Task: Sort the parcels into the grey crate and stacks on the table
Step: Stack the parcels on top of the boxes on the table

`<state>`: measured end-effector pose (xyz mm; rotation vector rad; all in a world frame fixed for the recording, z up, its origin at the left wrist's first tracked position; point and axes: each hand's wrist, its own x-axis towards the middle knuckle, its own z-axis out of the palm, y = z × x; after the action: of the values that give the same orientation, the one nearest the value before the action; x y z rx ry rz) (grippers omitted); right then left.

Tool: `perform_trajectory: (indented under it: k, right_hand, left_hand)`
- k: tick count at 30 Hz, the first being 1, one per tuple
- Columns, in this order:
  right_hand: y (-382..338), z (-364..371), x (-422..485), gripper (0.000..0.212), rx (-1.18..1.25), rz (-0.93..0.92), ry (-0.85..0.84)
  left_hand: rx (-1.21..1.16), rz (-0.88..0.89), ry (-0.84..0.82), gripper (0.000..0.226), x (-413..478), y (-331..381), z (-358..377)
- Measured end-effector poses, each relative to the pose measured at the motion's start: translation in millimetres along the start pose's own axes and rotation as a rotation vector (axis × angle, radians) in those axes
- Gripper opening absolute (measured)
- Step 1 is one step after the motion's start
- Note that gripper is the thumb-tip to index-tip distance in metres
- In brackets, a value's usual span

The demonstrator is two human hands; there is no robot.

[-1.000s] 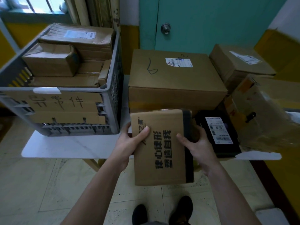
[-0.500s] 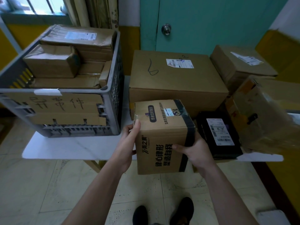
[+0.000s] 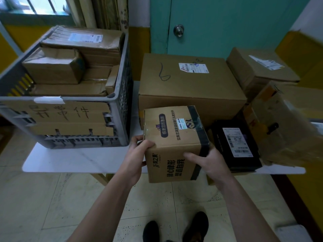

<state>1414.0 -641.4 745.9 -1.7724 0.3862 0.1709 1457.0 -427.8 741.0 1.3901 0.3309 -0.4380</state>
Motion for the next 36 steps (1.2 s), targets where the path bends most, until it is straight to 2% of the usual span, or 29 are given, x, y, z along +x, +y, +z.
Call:
perform_trajectory:
  k: [4,8,11,14,17,21,24,26,30,33,36]
  right_hand:
    - [-3.6,3.3,-1.6,0.064,0.06,-0.015,0.018]
    - [0.2,4.8,0.4,0.069,0.11,0.034,0.083]
    - [3.5,3.2,-0.4,0.061,0.127,0.06,0.136]
    - [7.7,0.2,1.5,0.061,0.094,0.053,0.206]
    - [9.3,-3.3,4.7,0.059,0.07,0.05,0.231]
    - [8.3,-7.0,4.3,0.08,0.083,0.019,0.213]
    - [7.4,-5.5,0.8,0.06,0.095,-0.032,0.147]
    - [10.2,-6.4,0.2,0.06,0.123,-0.044,0.131]
    - [9.8,-7.9,1.4,0.068,0.155,-0.06,0.107]
    - [5.7,-8.3,4.4,0.068,0.164,-0.071,0.102]
    - [2.6,-8.4,5.2,0.061,0.202,-0.061,0.152]
  left_hand:
    - [-0.008,0.009,0.012,0.02,-1.8,0.3,-0.1]
    - [0.055,0.021,-0.01,0.026,-4.3,3.3,1.4]
    - [0.108,-0.015,-0.057,0.033,-3.7,4.0,-1.1]
    - [0.102,-0.052,-0.117,0.042,-4.8,2.7,-3.7]
    - [0.088,-0.049,-0.107,0.037,-4.0,1.7,-3.8]
    - [-0.002,-0.069,-0.103,0.026,-5.4,3.4,-2.2]
    - [-0.062,-0.067,-0.039,0.057,-6.1,7.0,-3.9]
    - [-0.093,-0.093,0.006,0.071,-5.8,11.9,-5.7]
    - [-0.006,-0.087,0.063,0.08,-8.4,12.7,-6.3]
    - [-0.029,-0.084,0.066,0.085,-9.9,9.9,-4.3]
    - [-0.087,-0.11,0.078,0.07,-7.5,9.0,-3.5]
